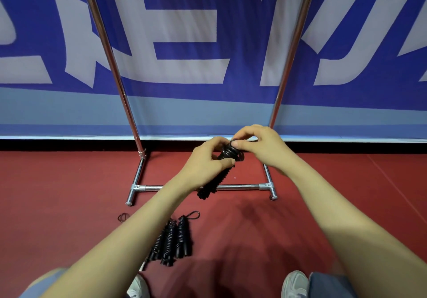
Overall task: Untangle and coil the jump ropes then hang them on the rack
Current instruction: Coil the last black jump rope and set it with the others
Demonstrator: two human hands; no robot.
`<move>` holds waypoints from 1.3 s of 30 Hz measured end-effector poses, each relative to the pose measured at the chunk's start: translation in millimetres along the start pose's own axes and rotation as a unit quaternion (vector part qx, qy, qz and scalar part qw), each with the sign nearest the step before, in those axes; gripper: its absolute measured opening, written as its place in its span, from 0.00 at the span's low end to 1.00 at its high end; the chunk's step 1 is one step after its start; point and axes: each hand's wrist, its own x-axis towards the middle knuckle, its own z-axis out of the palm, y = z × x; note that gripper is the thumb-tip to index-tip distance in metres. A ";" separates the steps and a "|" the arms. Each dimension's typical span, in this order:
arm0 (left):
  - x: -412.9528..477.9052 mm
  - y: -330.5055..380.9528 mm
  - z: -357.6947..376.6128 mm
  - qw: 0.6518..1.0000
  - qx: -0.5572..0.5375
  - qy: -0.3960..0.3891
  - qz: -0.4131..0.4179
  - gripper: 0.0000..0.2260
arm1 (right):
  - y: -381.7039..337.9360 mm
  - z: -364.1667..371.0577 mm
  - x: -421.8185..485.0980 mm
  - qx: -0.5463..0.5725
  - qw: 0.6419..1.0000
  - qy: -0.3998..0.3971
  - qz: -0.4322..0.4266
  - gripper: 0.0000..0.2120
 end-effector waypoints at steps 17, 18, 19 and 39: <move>0.8 -16.2 9.7 0.982 -0.151 -0.026 -0.111 0.06 | -1.6 28.2 1.2 0.107 0.984 0.124 0.063 0.05; 0.4 -17.5 10.3 0.984 -0.142 -0.024 -0.104 0.06 | -2.4 29.0 1.3 0.112 0.983 0.129 0.071 0.06; -0.5 -18.2 11.2 0.986 -0.136 -0.024 -0.097 0.06 | -3.4 29.2 0.9 0.122 0.980 0.136 0.079 0.06; -4.2 -15.6 23.5 0.988 -0.142 -0.033 -0.052 0.09 | -9.9 27.1 -7.3 0.118 0.984 0.124 0.046 0.07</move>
